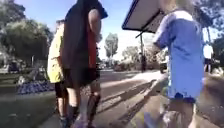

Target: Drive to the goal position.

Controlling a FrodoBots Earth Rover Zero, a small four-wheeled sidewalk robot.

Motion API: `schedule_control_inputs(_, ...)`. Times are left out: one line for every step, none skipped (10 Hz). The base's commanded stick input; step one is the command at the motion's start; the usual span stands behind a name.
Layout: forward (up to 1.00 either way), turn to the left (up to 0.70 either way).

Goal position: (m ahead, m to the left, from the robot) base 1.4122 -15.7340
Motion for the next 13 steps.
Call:
schedule_control_inputs(0.88,0.0)
schedule_control_inputs(0.12,0.0)
schedule_control_inputs(0.75,0.0)
schedule_control_inputs(0.98,0.0)
schedule_control_inputs(0.98,0.0)
schedule_control_inputs(0.93,0.0)
schedule_control_inputs(0.54,0.0)
schedule_control_inputs(0.11,0.0)
schedule_control_inputs(0.0,0.0)
schedule_control_inputs(0.0,0.0)
schedule_control_inputs(0.0,0.0)
schedule_control_inputs(0.0,0.0)
schedule_control_inputs(0.0,0.0)
